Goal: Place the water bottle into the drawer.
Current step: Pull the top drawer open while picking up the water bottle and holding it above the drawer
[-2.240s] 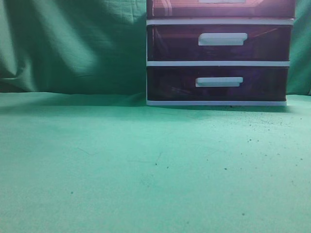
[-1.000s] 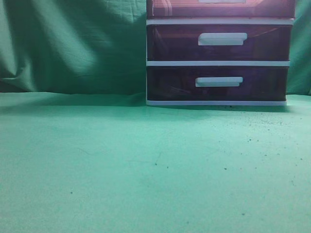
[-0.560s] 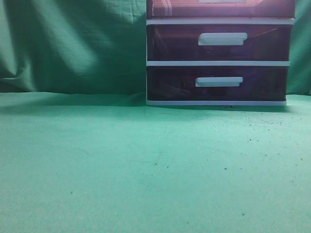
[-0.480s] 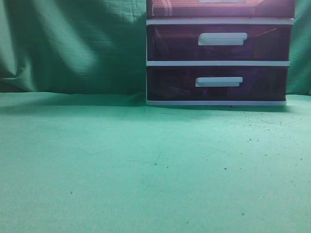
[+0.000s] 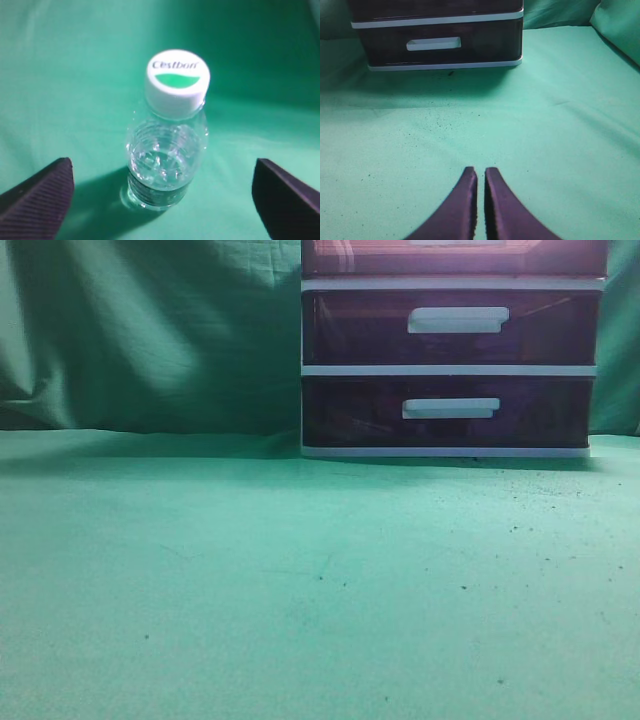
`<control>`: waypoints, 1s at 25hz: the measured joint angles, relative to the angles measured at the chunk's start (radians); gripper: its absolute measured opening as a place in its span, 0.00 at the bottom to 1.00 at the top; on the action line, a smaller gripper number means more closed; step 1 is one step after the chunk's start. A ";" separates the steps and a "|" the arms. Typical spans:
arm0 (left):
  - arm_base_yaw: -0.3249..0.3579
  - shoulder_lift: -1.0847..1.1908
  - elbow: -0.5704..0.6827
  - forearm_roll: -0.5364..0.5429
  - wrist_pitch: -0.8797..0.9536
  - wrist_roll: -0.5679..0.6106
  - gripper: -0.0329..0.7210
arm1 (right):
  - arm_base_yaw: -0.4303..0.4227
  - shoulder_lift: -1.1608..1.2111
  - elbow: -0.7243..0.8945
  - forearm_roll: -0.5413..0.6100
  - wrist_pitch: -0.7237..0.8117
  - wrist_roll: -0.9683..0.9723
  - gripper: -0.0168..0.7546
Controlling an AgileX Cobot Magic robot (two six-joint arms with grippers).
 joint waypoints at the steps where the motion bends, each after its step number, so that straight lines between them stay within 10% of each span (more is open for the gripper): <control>1: 0.000 0.029 -0.009 0.000 0.004 0.000 0.89 | 0.000 0.000 0.000 0.000 0.000 0.000 0.02; 12: 0.002 0.315 -0.131 -0.002 -0.097 0.000 0.89 | 0.000 0.000 0.000 0.000 0.000 0.000 0.02; 20: 0.003 0.373 -0.156 0.027 -0.111 0.000 0.49 | 0.000 0.000 0.000 0.000 0.000 0.000 0.02; 25: -0.009 0.348 -0.187 0.028 -0.060 -0.001 0.44 | 0.000 0.000 0.000 0.000 0.000 0.000 0.02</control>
